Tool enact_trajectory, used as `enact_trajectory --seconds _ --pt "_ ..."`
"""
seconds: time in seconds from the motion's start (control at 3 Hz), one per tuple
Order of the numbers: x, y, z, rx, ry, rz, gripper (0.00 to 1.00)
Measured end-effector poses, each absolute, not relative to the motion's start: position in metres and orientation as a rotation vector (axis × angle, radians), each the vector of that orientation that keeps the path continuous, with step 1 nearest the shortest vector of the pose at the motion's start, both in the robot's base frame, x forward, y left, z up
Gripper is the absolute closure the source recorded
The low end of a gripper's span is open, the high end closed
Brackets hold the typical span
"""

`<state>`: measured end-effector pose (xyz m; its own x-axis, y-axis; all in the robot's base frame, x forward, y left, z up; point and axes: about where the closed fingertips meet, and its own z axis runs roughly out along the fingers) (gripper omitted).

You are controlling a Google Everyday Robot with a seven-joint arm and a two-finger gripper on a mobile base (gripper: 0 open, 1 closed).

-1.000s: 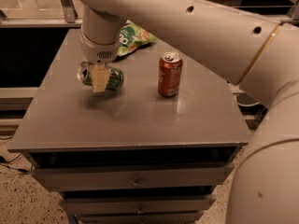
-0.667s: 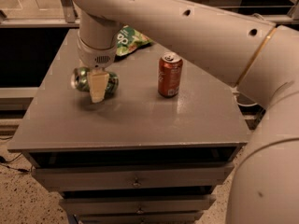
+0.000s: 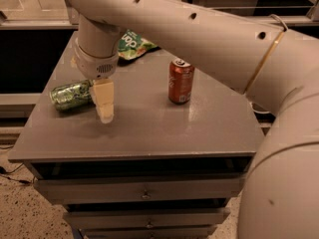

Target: Knock green can over

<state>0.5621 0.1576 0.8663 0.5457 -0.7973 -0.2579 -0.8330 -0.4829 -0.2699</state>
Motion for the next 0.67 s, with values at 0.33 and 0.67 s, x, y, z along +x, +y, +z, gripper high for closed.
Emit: enact_trajectory --seconds 0.33,0.67 --pt "0.5550 0.1628 0.8626 -2.494 1.268 0.171 0.00" --pt "0.5516 0.1655 0.8592 -2.534 1.243 0.191 0.00"
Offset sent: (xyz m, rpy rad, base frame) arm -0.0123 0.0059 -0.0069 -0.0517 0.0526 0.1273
